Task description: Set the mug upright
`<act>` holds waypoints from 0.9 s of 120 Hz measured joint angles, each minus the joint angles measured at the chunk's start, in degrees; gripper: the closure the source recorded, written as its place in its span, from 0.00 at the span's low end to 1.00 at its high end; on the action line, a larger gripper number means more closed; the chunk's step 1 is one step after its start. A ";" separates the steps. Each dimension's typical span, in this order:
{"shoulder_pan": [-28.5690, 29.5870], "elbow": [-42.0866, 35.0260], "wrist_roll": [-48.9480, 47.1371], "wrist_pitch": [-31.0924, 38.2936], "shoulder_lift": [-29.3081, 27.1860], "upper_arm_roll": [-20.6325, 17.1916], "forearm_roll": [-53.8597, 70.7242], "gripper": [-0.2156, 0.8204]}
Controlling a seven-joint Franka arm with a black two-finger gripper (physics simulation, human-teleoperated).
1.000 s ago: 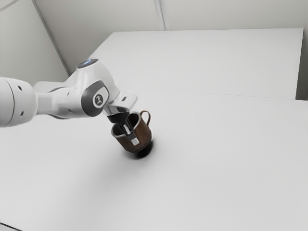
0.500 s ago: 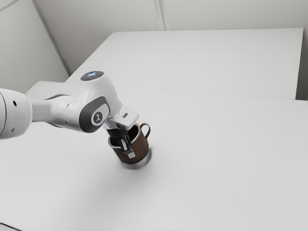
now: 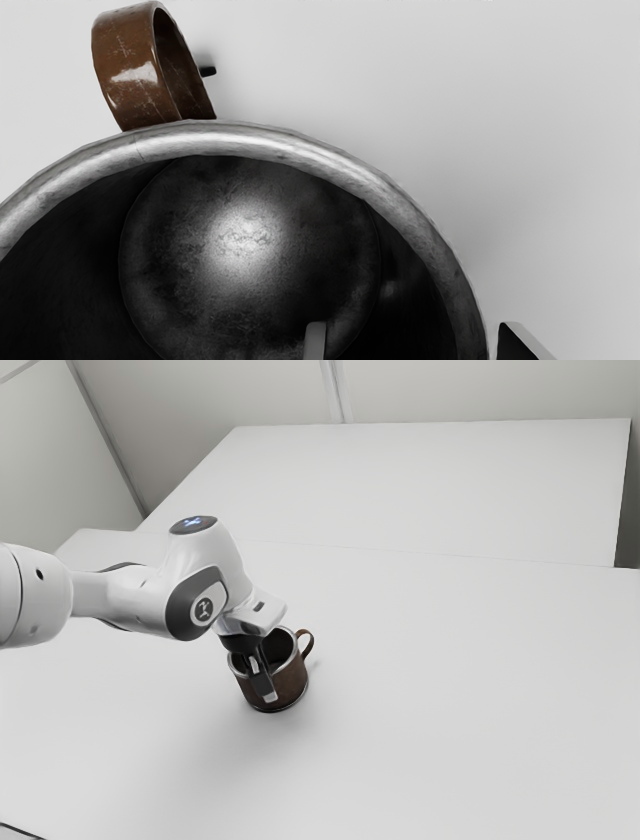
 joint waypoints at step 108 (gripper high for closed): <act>2.55 32.76 -26.58 -28.18 -1.30 3.80 4.17 0.21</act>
